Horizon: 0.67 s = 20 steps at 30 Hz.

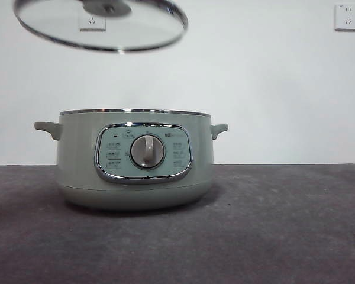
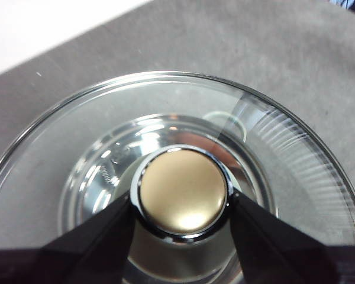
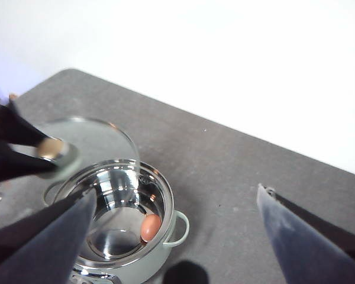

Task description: Pick up the egg,open the lid,put the egg in the pot,close the lid

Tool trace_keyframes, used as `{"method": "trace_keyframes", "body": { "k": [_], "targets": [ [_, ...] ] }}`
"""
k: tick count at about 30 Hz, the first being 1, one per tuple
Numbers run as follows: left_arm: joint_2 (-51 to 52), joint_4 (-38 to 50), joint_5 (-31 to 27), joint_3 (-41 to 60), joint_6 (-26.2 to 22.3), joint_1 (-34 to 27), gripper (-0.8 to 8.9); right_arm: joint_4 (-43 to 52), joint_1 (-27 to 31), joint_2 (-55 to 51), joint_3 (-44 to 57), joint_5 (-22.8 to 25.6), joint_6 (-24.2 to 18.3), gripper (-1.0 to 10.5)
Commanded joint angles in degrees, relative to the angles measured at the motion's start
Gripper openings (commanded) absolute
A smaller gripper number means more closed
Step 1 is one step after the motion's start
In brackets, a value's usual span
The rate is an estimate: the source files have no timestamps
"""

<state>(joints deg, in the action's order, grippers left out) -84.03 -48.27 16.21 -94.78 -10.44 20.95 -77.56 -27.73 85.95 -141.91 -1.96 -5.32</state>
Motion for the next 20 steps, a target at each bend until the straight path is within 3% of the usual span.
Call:
{"method": "trace_keyframes", "body": {
  "k": [1,12,20],
  "targets": [
    [-2.5,3.2,0.7,-0.6,-1.6,0.5,-0.06,-1.4,0.0,-3.1,2.6,-0.2,0.7,4.7],
    [-9.6,7.7,0.7,-0.5,-1.8,1.4,-0.06,-1.4,0.0,-16.0,18.6,0.1,0.6,4.7],
    [-14.3,8.2,0.7,-0.5,-1.8,2.7,-0.06,-1.4,0.0,-21.7,27.6,3.1,0.6,4.7]
  ]
}}
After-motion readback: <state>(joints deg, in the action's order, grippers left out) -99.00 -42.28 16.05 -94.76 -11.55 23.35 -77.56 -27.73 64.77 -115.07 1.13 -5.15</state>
